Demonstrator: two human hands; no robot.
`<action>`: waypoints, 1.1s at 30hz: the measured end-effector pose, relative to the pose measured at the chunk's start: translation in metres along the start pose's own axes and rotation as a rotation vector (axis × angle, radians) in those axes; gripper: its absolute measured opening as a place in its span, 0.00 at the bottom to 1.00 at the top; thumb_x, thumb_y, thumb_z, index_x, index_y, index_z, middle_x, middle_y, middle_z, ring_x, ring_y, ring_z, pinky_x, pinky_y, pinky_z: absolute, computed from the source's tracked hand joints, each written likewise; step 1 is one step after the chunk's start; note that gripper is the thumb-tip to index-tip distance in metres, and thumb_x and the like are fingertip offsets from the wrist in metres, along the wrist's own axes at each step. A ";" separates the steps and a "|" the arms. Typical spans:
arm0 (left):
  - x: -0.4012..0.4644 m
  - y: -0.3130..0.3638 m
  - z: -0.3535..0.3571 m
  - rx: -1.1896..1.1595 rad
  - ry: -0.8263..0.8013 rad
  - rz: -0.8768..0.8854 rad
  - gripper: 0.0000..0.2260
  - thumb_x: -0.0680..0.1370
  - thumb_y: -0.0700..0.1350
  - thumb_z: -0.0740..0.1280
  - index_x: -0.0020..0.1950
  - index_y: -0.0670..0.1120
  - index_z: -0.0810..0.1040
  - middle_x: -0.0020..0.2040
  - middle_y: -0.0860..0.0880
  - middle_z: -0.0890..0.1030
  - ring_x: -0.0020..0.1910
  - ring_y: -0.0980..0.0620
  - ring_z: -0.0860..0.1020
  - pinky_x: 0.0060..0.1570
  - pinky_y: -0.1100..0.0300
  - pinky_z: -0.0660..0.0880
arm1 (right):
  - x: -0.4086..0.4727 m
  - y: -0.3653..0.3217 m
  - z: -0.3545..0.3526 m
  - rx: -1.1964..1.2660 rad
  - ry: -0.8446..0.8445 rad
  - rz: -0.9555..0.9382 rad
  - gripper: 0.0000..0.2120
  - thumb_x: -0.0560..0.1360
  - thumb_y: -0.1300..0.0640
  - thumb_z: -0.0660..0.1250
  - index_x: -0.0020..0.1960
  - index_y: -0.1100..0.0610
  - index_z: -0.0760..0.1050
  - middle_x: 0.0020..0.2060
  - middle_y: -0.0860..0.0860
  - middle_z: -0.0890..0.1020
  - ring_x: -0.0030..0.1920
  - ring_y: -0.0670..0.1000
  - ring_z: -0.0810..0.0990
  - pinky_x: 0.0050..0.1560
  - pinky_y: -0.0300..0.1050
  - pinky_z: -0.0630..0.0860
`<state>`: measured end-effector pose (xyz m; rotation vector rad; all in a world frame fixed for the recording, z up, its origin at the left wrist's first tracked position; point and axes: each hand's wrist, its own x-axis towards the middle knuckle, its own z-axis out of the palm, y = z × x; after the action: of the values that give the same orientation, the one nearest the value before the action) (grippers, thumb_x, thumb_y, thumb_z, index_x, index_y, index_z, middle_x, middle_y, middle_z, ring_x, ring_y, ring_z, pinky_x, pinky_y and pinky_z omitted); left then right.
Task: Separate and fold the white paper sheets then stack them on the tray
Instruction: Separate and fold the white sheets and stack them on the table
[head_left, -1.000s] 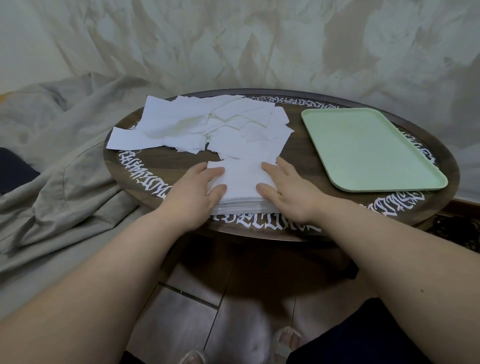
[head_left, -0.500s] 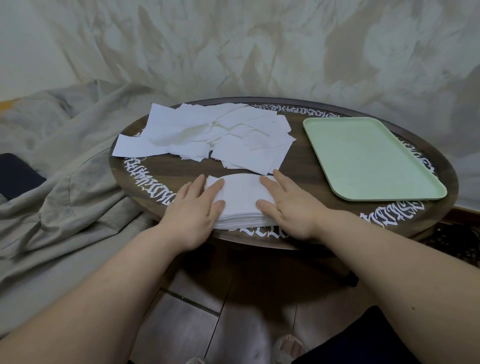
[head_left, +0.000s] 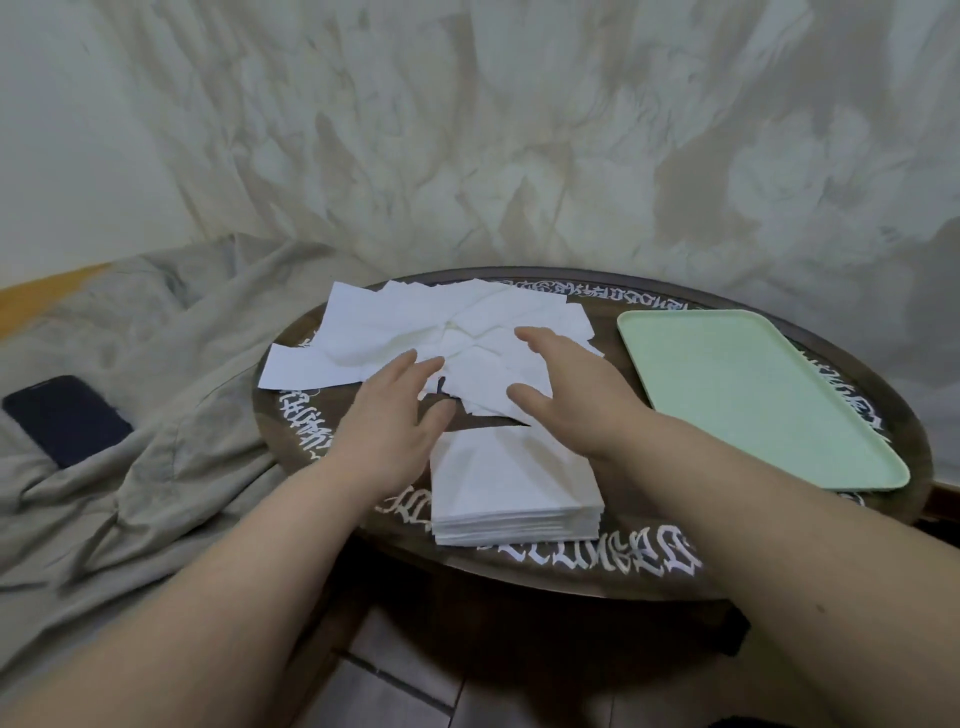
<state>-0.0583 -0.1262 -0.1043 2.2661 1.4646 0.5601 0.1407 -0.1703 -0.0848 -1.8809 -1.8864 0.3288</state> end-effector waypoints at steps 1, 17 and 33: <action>0.007 -0.004 -0.004 0.016 0.004 0.000 0.24 0.82 0.52 0.62 0.77 0.52 0.63 0.79 0.49 0.58 0.78 0.49 0.56 0.74 0.55 0.54 | 0.011 -0.002 -0.001 -0.014 0.001 -0.007 0.29 0.79 0.48 0.63 0.77 0.49 0.56 0.72 0.50 0.68 0.70 0.52 0.68 0.65 0.46 0.65; 0.134 -0.120 -0.001 0.242 -0.132 -0.200 0.28 0.80 0.57 0.61 0.78 0.51 0.60 0.78 0.49 0.60 0.77 0.47 0.55 0.74 0.49 0.57 | 0.180 -0.020 0.087 -0.291 -0.177 -0.244 0.34 0.74 0.43 0.66 0.75 0.53 0.59 0.75 0.54 0.60 0.75 0.55 0.57 0.71 0.49 0.61; 0.078 -0.128 -0.009 0.257 -0.187 -0.083 0.37 0.70 0.62 0.71 0.75 0.56 0.62 0.73 0.52 0.63 0.72 0.48 0.62 0.70 0.52 0.64 | 0.150 -0.020 0.087 -0.402 -0.350 -0.239 0.43 0.67 0.33 0.68 0.75 0.49 0.58 0.73 0.52 0.63 0.72 0.55 0.60 0.71 0.50 0.61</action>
<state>-0.1315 -0.0047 -0.1536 2.3596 1.6028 0.1360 0.0871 -0.0104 -0.1283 -1.9036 -2.5454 0.2224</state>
